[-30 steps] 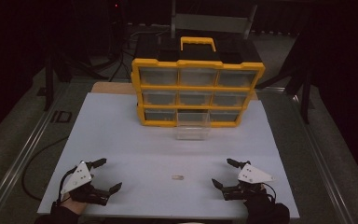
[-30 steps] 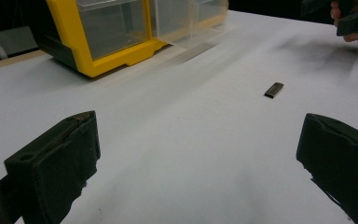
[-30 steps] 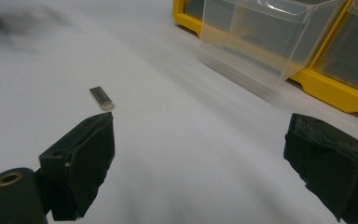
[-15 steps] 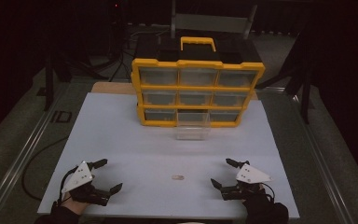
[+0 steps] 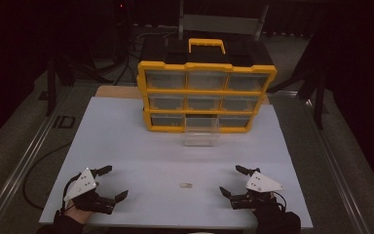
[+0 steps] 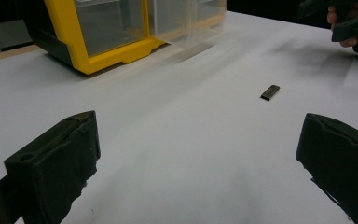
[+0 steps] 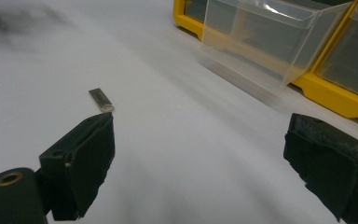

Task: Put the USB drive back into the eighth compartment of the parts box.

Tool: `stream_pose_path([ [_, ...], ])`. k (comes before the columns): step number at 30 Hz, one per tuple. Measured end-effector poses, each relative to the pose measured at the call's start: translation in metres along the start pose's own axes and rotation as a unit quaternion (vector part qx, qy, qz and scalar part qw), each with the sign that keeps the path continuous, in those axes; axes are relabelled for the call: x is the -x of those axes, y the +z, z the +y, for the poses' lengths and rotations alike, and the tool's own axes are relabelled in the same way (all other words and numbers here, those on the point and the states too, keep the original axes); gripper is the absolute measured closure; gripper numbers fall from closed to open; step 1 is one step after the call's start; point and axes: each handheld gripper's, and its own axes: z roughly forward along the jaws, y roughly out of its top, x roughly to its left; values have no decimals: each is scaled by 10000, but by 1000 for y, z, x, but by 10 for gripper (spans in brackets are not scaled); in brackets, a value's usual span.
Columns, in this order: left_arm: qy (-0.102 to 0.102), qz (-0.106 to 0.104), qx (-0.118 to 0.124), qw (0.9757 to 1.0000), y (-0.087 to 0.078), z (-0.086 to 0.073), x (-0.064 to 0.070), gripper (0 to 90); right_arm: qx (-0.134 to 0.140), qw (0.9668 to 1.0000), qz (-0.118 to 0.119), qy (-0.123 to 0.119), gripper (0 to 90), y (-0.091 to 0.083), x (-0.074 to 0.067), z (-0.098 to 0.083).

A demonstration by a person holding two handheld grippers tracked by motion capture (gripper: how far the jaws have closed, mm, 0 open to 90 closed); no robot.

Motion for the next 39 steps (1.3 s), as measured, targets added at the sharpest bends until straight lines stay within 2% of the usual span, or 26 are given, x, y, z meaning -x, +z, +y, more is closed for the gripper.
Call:
stream_pose_path([
  [6, 28, -47, 1, 10000, 1, 7, 3, 3, -19, 10000, -15, 6, 90, 1, 0, 0],
  [9, 108, -80, -36, 9999, 1, 12, 5, 3, -5, 10000, -15, -24, 90, 1, -1, 0],
  [13, 189, -140, -79, 9997, 1, 21, 7, 3, -15, 10000, -9, -3, 90, 1, -2, 1],
  [20, 219, -300, -82, 9993, 2, 35, 6, 3, 15, 10000, -22, -39, 90, 1, -2, 2],
  [25, 196, -452, -18, 9988, 6, 43, 4, 3, 2, 10000, -17, -29, 90, 1, -3, 2],
  [33, 236, -603, -95, 9979, 13, 55, 2, 3, 1, 10000, 11, -17, 91, 2, -3, 2],
  [39, 381, -784, -271, 9958, 25, 66, 4, 3, -6, 10000, 23, -1, 91, 3, -4, 2],
])
